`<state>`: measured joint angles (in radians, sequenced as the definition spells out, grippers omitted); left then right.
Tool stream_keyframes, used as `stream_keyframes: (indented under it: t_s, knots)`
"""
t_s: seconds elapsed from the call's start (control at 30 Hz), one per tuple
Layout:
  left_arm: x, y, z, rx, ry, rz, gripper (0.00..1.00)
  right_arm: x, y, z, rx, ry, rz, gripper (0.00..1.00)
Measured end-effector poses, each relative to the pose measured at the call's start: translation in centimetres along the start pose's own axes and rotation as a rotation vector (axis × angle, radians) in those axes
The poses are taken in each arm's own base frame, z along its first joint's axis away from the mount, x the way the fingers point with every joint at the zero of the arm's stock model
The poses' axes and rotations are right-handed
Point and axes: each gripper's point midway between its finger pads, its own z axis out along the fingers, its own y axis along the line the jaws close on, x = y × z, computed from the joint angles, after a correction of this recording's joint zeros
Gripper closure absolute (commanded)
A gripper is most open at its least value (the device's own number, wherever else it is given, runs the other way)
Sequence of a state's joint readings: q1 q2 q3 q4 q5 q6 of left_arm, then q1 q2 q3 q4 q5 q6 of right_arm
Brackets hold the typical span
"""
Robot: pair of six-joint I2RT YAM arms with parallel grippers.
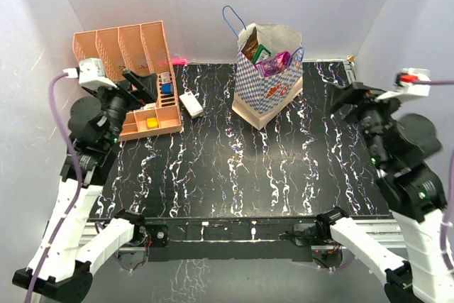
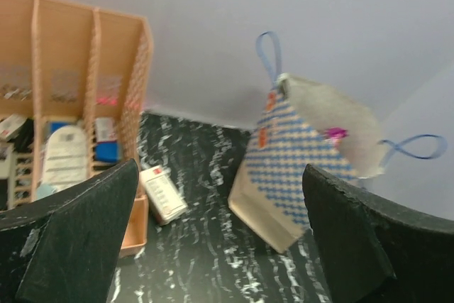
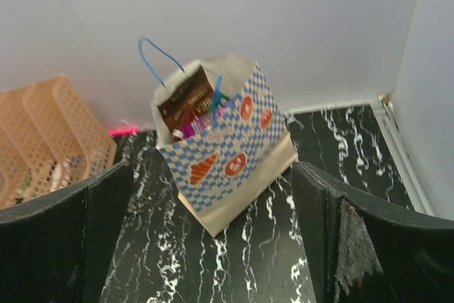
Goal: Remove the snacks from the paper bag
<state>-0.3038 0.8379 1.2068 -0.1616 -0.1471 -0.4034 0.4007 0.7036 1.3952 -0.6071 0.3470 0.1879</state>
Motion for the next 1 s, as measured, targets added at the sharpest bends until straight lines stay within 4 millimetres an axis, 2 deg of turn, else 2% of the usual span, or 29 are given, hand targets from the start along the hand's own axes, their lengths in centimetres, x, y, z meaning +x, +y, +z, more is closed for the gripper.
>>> stream_keyframes:
  t_s: [0.13,0.23,0.37,0.5,0.6,0.77,1.0]
  knots:
    - [4.1,3.8,1.7,-0.115,0.042,0.035,0.02,4.7,-0.8,3.7,0.067,0.120,-0.006,0.02]
    - [6.6,5.9,2.3,-0.167,0.081,0.073,0.02,8.4,-1.7,6.1,0.107,0.207,0.008,0.02]
    - [8.9,7.3,2.4,-0.179,0.108,0.132,0.02,14.1,-2.9,8.9,0.158,0.343,0.051,0.02]
    - [10.5,7.9,2.3,-0.161,0.125,0.193,0.02,17.3,-3.8,10.1,0.191,0.414,0.109,0.02]
    - [11.3,7.7,2.4,-0.134,0.135,0.238,0.02,18.4,-4.1,10.7,0.208,0.430,0.163,0.02]
    - [11.5,6.4,2.5,-0.067,0.134,0.283,0.02,17.8,-3.9,12.0,0.203,0.387,0.239,0.02]
    - [12.3,4.8,3.2,0.021,0.150,0.310,0.02,18.0,-1.9,15.1,0.109,0.362,0.341,0.04]
